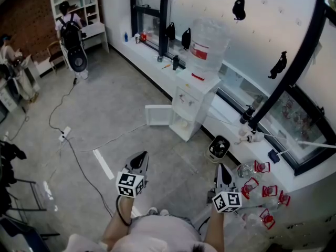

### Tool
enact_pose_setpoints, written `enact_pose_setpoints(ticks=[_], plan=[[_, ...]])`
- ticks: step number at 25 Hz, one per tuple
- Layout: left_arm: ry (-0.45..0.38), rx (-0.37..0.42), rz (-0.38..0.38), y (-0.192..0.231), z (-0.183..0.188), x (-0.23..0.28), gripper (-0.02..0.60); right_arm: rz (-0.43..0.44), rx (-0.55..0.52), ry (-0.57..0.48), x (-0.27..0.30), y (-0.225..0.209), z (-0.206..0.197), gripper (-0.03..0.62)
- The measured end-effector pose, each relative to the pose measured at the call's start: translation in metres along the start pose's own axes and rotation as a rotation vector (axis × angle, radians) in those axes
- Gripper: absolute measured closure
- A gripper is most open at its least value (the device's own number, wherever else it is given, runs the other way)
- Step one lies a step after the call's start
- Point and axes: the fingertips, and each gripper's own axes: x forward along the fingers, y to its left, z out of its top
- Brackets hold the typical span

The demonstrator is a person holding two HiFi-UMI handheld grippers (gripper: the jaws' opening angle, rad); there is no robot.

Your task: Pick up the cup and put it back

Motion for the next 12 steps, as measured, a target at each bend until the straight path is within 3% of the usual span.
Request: enact_pose_setpoints(ticks=[12], plan=[[-0.028,-0.085,-0.057,-0.0034,-0.0002,-0.0056,0.551,-0.002,-0.019,0.020,-0.0033,0.0044,-0.0025,0.577]])
